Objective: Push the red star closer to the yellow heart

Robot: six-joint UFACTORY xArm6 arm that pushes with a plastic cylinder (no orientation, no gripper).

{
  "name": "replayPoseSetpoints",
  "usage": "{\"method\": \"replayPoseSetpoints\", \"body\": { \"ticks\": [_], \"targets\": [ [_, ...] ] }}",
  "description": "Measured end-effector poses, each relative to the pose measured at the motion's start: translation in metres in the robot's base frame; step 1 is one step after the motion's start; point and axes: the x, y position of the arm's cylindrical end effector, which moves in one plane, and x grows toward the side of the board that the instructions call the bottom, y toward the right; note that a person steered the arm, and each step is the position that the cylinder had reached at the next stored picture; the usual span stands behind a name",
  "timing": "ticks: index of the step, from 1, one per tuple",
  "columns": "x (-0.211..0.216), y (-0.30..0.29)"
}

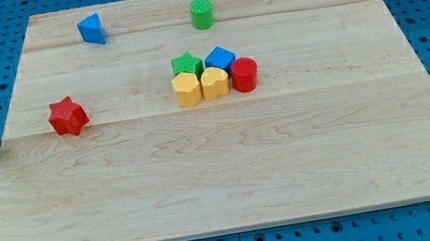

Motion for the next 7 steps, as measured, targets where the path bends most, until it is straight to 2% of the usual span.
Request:
{"method": "replayPoseSetpoints", "body": {
  "ticks": [1,2,5,7],
  "targets": [
    [-0.027,0.027],
    [-0.026,0.08],
    [0.013,0.17],
    [0.057,0.197]
  ]
}}
